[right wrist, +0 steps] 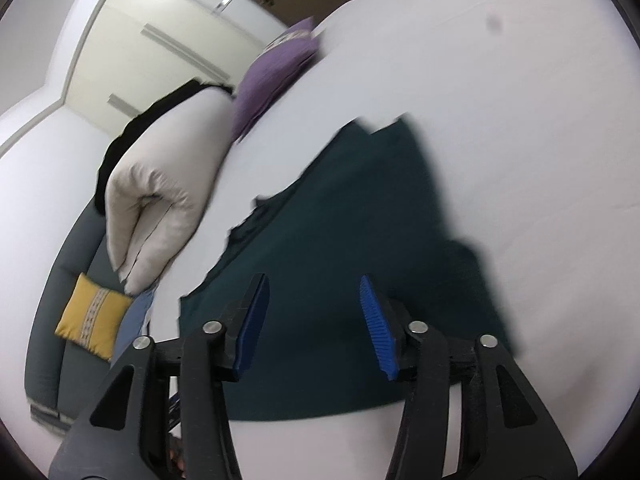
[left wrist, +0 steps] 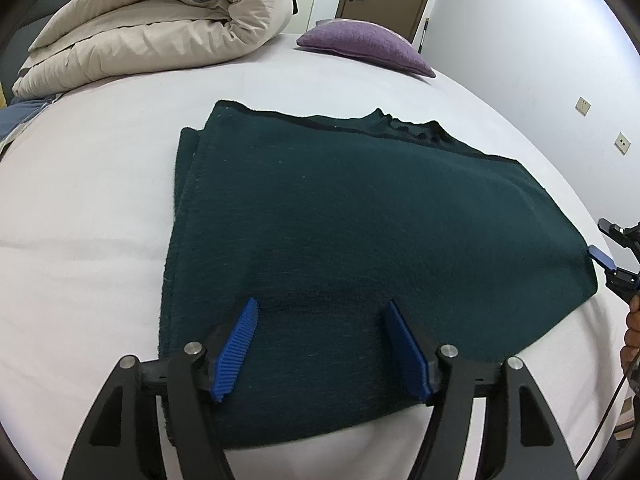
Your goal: Fold small clothes
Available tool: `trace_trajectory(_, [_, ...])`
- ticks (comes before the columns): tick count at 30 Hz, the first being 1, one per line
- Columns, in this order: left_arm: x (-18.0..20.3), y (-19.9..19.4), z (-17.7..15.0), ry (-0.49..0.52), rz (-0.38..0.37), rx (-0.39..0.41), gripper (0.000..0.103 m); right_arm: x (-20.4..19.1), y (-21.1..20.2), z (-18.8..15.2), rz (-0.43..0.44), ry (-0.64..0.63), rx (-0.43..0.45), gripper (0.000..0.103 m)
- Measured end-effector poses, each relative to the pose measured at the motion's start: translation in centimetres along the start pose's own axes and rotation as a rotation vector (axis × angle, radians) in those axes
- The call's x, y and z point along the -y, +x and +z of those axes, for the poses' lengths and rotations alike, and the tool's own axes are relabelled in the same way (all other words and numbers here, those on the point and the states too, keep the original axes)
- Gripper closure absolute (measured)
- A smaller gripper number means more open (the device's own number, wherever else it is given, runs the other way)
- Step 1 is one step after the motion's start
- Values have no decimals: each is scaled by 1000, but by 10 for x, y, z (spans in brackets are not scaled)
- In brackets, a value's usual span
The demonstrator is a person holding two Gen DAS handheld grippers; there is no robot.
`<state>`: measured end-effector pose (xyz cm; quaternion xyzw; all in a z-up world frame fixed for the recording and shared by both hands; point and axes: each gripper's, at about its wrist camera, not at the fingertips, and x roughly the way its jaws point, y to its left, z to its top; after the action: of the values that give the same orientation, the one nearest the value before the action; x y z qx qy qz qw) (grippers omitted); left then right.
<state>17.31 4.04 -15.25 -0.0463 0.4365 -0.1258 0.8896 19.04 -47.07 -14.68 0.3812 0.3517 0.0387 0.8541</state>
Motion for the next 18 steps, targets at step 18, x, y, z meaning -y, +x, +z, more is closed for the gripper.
trace_trajectory(18, [115,27,56,137,-26,-39,28,81,28,40,147,175,-182,47])
